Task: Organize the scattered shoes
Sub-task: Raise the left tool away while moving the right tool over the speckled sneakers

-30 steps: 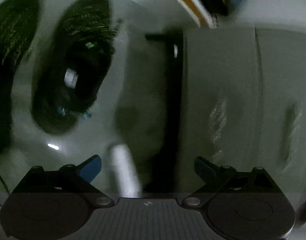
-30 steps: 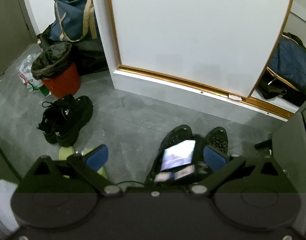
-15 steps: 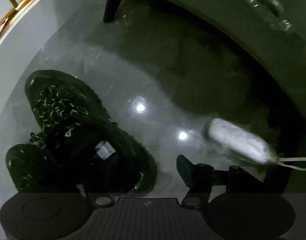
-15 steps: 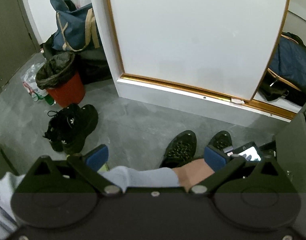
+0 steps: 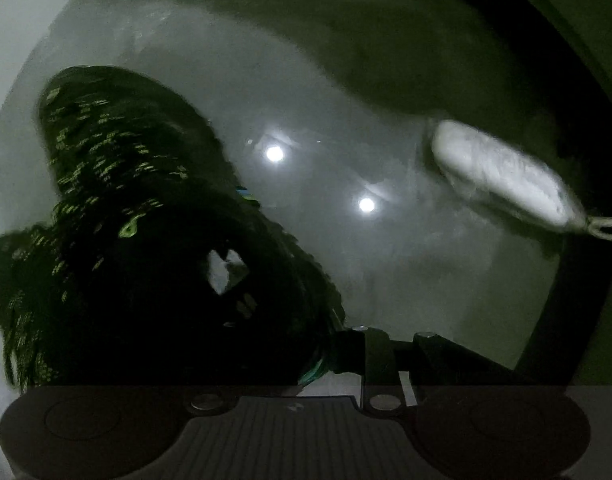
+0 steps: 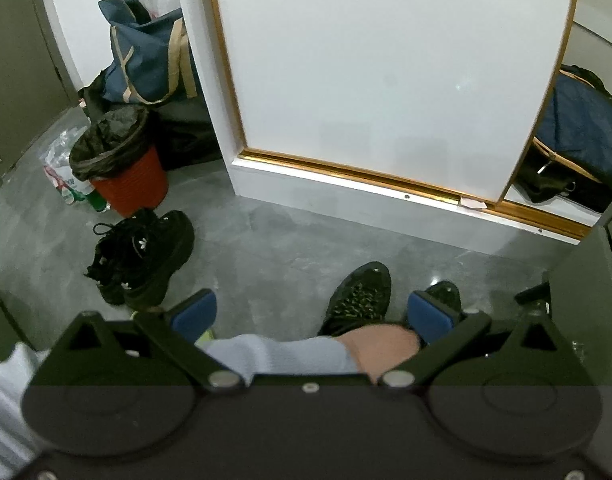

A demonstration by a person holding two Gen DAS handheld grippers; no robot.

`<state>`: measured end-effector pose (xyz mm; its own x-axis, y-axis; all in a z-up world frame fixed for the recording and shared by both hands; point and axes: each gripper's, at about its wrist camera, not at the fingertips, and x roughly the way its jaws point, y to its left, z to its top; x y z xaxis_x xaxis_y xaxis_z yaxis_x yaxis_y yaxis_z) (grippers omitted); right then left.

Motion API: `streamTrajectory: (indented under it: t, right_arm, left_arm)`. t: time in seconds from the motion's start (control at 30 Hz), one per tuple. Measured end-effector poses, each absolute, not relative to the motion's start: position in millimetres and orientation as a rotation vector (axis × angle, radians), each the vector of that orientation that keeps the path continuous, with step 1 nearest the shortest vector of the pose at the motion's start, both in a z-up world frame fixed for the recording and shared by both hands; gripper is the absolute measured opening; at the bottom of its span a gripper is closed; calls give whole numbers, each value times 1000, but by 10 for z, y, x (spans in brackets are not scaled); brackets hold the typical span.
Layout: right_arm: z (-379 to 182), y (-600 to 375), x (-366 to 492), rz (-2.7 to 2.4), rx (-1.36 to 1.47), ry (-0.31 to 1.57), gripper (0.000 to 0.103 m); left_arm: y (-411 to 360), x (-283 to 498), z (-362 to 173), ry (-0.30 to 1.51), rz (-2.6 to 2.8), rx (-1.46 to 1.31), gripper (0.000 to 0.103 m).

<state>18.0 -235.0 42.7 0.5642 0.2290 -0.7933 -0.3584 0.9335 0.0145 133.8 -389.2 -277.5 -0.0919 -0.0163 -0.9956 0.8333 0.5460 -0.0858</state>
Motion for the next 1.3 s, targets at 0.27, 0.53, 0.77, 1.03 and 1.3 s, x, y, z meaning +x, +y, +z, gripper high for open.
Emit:
streamTrajectory:
  t: [0.27, 0.53, 0.77, 1.03, 1.3]
  right_arm:
    - [424, -2349, 181, 347, -154, 907, 103]
    - [502, -2454, 164, 350, -100, 879, 103]
    - [1074, -3136, 11, 332, 240, 642, 103]
    - [1118, -3743, -57, 229, 418, 502, 103]
    - [740, -3525, 182, 11, 227, 535, 103]
  left_arm:
    - [-3588, 1400, -2524, 1489, -734, 455, 22]
    - [-2839, 1560, -1704, 1425, -629, -36, 76]
    - [-1254, 1041, 386, 968, -401, -336, 80]
    - [-303, -175, 1429, 242, -140, -610, 103]
    - [358, -245, 1350, 240, -253, -741, 103]
